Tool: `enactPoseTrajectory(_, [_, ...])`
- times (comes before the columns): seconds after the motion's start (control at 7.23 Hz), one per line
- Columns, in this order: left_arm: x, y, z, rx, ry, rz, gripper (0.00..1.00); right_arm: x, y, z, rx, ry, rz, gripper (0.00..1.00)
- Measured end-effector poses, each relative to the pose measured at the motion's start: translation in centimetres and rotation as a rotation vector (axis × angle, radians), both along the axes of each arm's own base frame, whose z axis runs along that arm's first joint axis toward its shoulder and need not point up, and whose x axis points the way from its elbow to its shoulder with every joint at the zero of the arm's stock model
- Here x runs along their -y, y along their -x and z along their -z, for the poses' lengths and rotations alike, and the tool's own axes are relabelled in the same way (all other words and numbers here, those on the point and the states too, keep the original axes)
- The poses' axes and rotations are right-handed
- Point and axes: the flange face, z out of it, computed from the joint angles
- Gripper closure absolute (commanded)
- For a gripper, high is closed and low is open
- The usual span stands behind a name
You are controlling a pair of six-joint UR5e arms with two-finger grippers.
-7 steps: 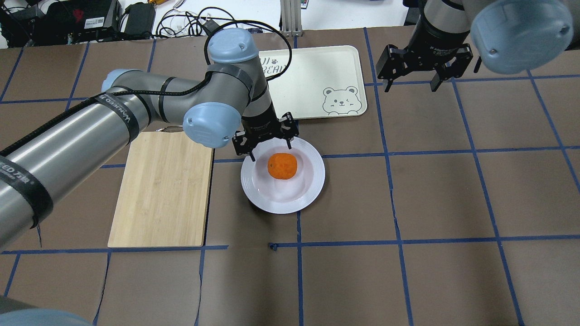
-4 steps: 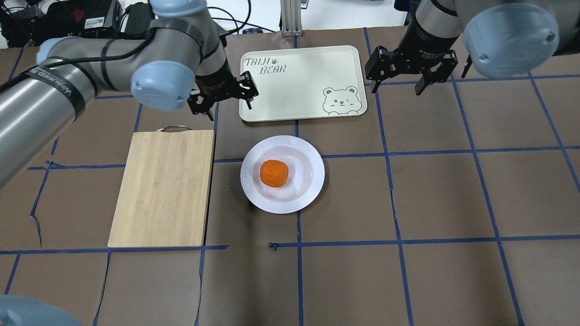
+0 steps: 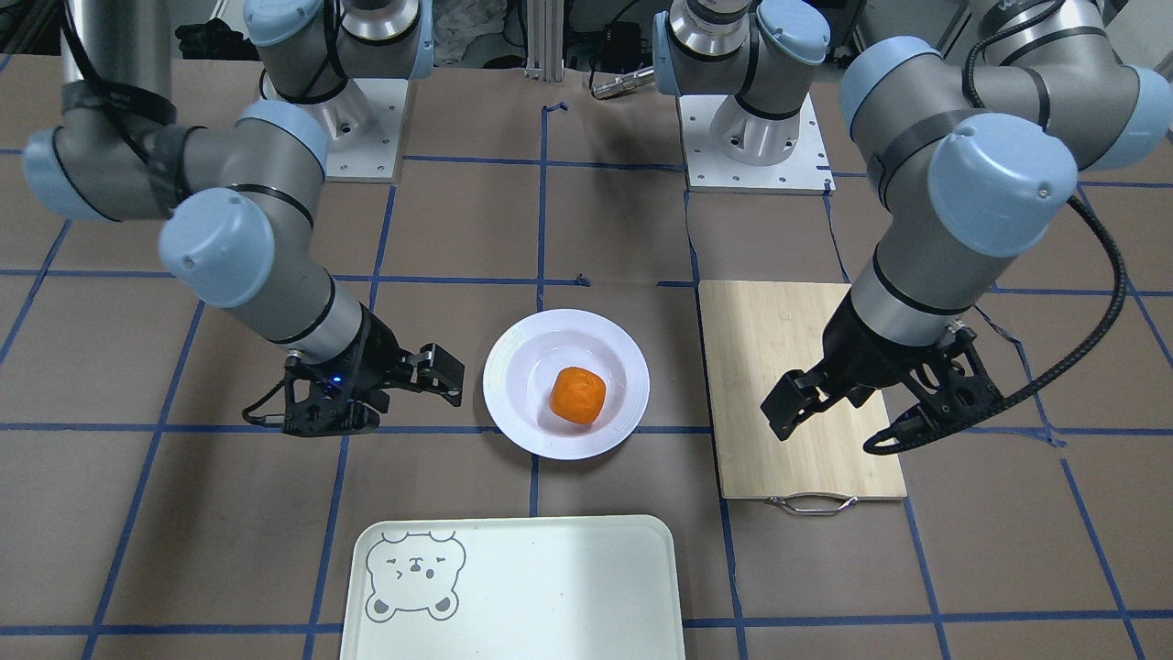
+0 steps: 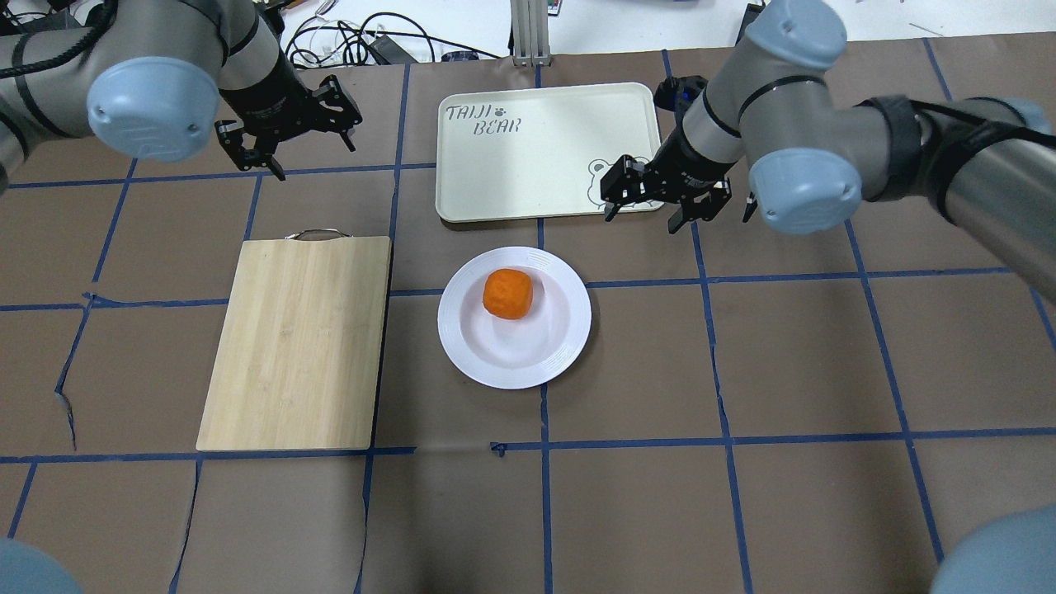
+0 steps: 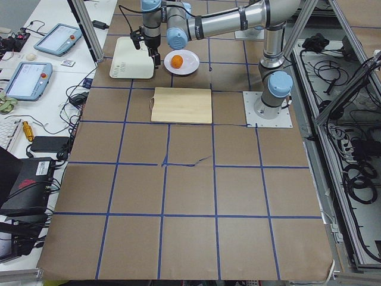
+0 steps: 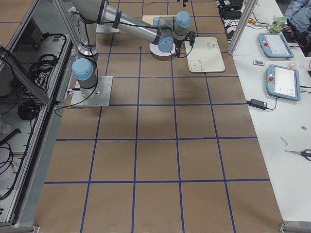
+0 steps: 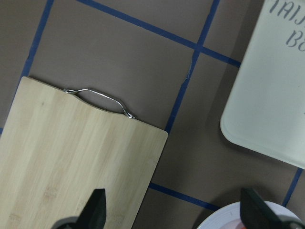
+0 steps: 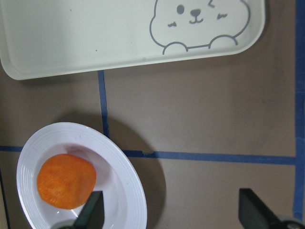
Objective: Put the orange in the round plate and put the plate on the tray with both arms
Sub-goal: 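Raise the left gripper away while the right gripper reaches toward the plate rim, then grasp the white plate rim with the right gripper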
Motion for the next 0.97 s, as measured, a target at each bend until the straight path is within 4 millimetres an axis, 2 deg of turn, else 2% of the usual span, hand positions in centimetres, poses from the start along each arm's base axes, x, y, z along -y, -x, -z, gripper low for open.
enactPoseTrajectory(0.28, [-1.0,-0.7,-1.9,0.01,0.024,-0.007,0.0,-2.4,-4.1,3.8,0.01,0.011,0.041,0.0])
enactPoseTrajectory(0.41, [-1.6,-0.7,-3.0,0.023,0.04,0.005,0.0,-3.5,-5.0,5.0,0.011,0.004,0.052,0.0])
enactPoseTrajectory(0.69, [-2.9,-0.5,-4.6,0.053,0.057,0.091,0.0,-5.3,-5.5,7.8,0.013,0.001,0.053,0.0])
enactPoseTrajectory(0.97, [-4.0,-0.1,-5.0,0.059,0.058,0.132,0.0,-6.4,-6.2,9.3,0.017,0.022,0.039,0.05])
